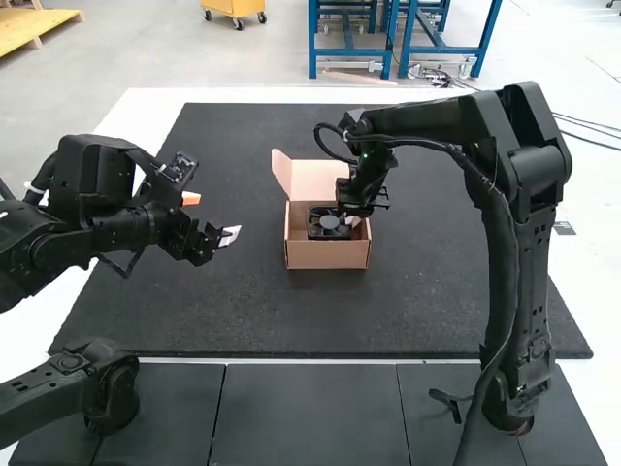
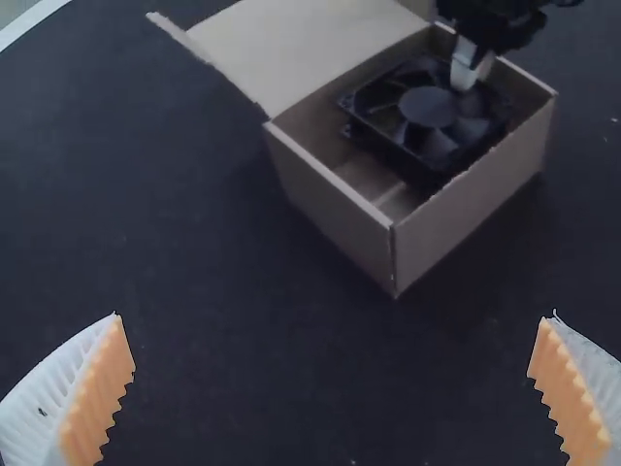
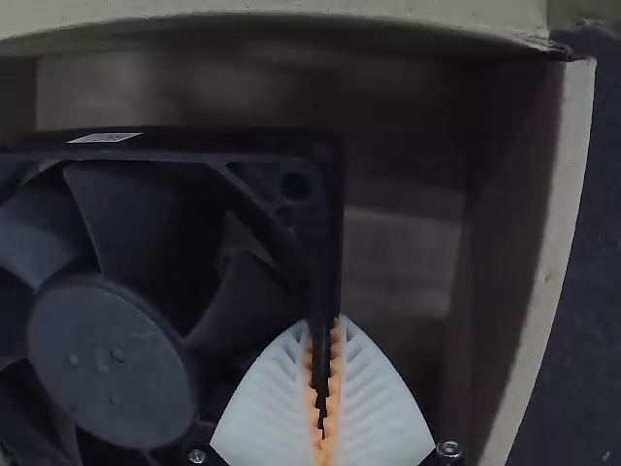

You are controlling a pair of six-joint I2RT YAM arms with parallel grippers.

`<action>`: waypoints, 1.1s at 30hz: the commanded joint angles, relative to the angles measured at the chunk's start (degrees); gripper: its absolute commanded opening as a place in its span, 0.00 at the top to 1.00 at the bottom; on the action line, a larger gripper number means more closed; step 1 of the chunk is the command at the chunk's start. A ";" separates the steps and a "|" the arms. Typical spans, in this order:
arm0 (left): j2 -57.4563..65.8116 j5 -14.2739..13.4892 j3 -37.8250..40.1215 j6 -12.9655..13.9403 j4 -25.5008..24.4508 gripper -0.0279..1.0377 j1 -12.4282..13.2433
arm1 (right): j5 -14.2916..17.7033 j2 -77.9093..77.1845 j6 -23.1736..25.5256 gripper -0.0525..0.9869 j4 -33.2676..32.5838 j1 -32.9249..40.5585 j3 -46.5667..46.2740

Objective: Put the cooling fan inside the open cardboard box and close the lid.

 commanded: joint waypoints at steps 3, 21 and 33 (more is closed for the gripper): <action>-0.56 -0.16 -0.60 0.55 1.70 0.07 0.35 | -3.36 0.60 -0.10 0.83 -0.19 0.19 1.58; 4.89 -0.08 2.30 -0.68 4.86 0.07 0.35 | -5.38 0.60 -3.61 0.26 -7.40 -0.16 17.14; 14.30 -0.08 4.41 -6.30 9.87 0.07 0.44 | 0.59 -11.09 -14.86 0.08 -3.79 -0.86 8.61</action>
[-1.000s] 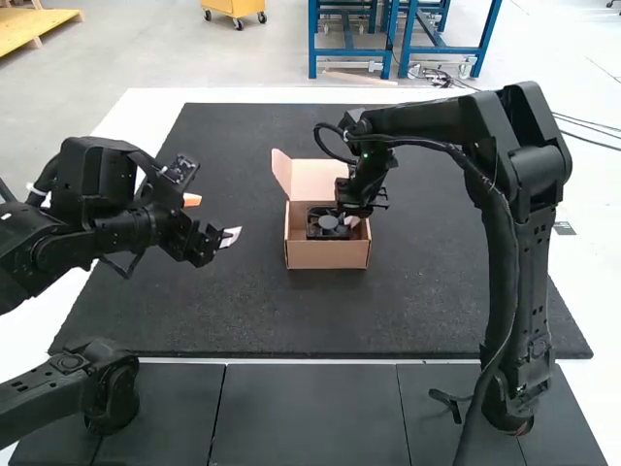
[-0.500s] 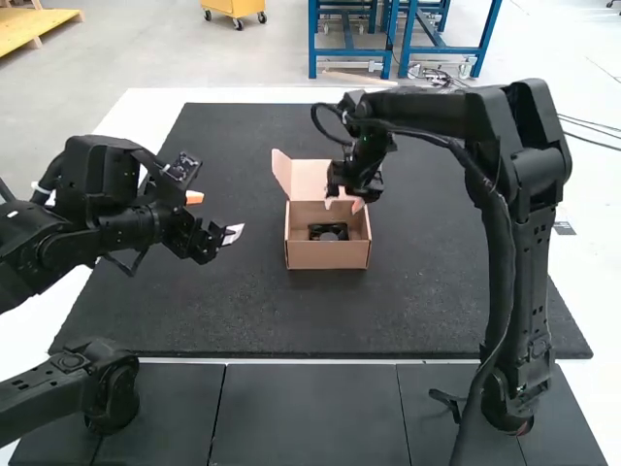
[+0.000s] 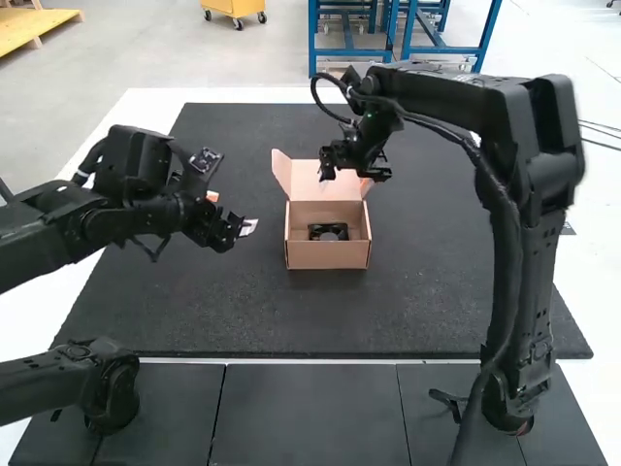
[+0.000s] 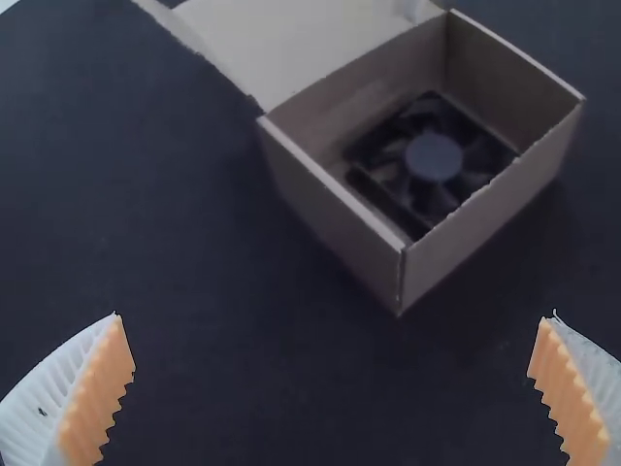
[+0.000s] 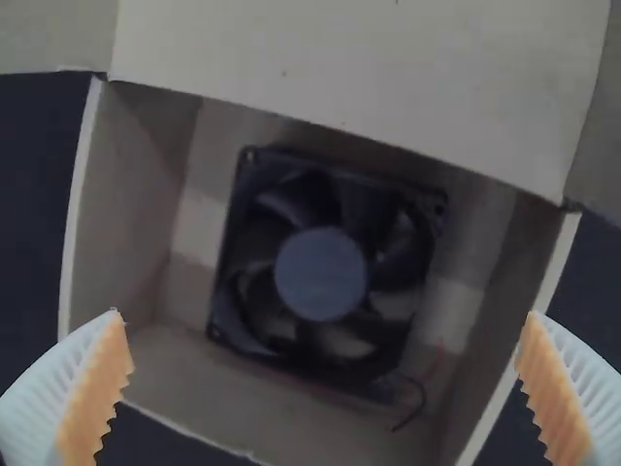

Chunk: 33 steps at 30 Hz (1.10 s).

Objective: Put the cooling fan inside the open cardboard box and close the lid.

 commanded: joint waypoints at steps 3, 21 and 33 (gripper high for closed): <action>3.99 -0.16 4.37 -5.13 2.09 0.07 0.35 | 3.79 -11.02 -4.20 0.08 6.66 -0.84 -7.20; 21.84 -11.94 13.07 -8.39 10.09 0.07 3.96 | 6.69 -25.35 -4.28 0.08 40.32 -7.78 -37.08; 34.84 -14.49 21.42 -8.74 13.43 0.07 9.49 | 5.81 -20.60 -3.76 0.08 46.47 -9.54 -34.62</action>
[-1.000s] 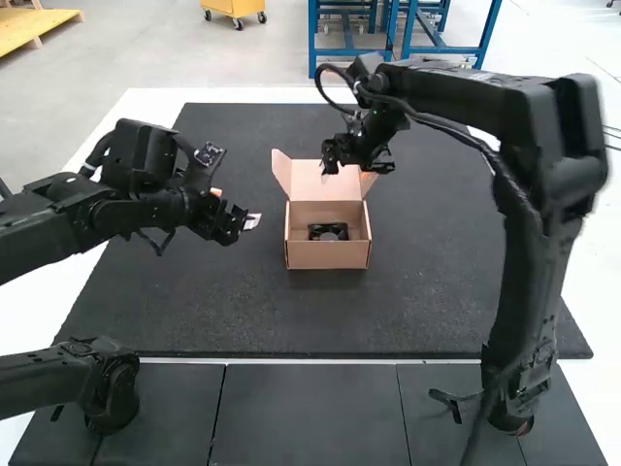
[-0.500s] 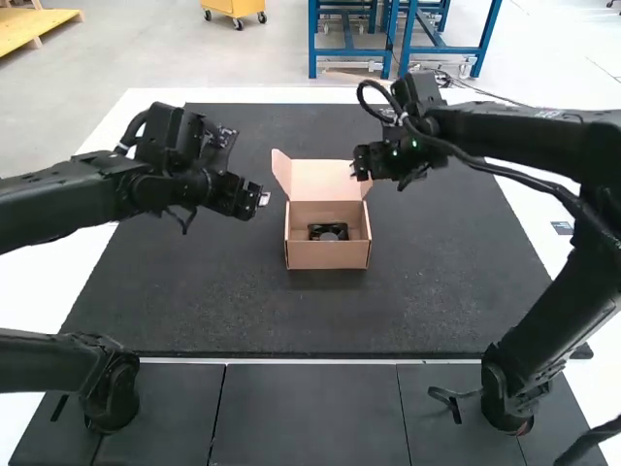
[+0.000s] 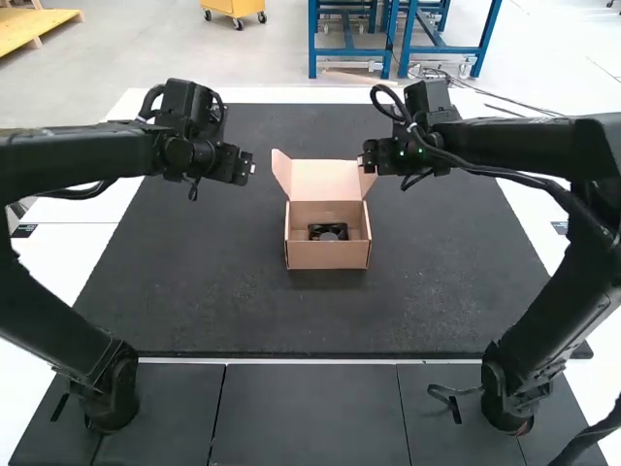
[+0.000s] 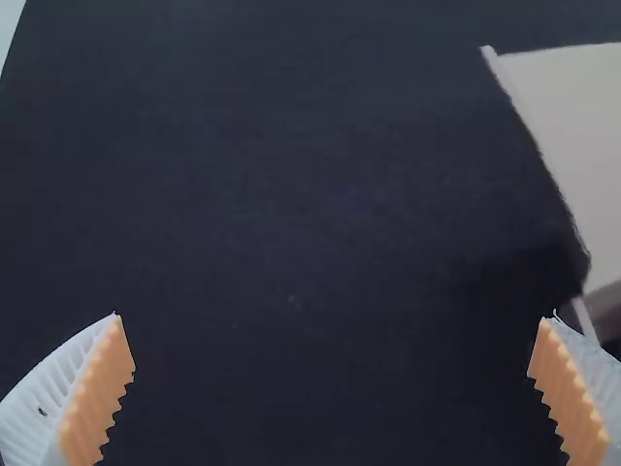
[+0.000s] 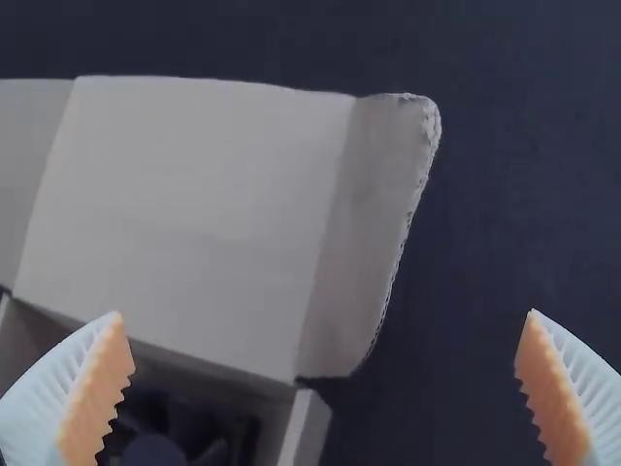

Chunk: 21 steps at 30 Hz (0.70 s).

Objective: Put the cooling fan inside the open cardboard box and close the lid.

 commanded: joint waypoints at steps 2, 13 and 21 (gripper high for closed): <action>2.55 -1.40 3.48 -0.80 1.74 0.07 0.53 | -0.24 2.57 0.29 0.08 0.51 -1.32 3.59; 7.64 -1.49 5.76 -1.07 4.12 0.07 0.53 | -0.68 8.90 -0.33 0.08 -1.51 -2.11 11.41; 10.81 -1.66 7.70 -1.07 5.44 0.07 0.53 | -2.09 10.39 -0.33 0.08 -6.26 -2.38 13.44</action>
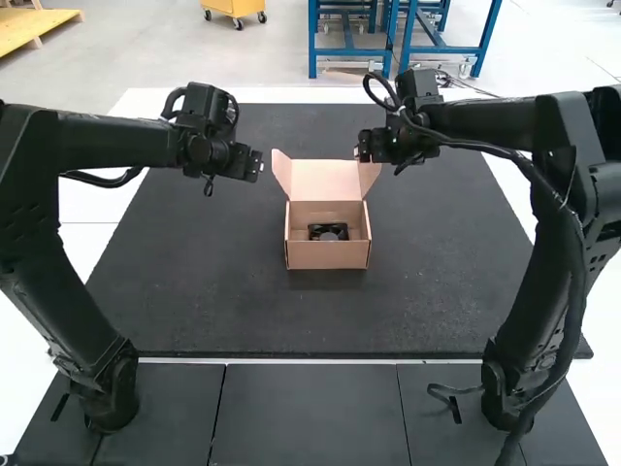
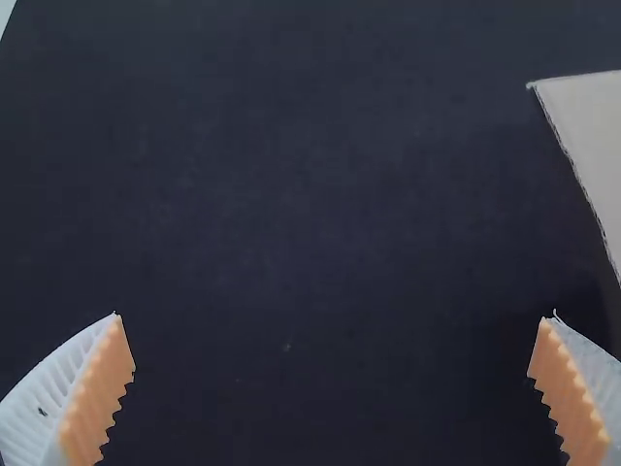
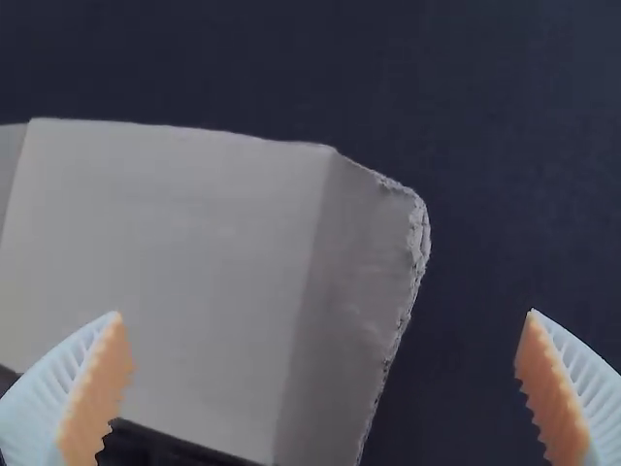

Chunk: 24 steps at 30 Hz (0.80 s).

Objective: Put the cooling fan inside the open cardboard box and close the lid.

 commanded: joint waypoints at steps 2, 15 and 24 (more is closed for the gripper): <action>1.46 -1.09 3.35 -0.63 1.26 0.07 0.66 | -1.04 0.43 -0.28 0.08 -1.30 -1.20 1.52; 6.47 -1.45 6.95 -0.37 2.32 0.07 2.60 | -0.95 3.15 -0.28 0.08 -1.92 -2.87 3.46; 8.75 -1.45 8.89 -0.28 2.49 0.07 2.33 | -2.27 5.61 -0.28 0.12 -2.18 -3.39 6.62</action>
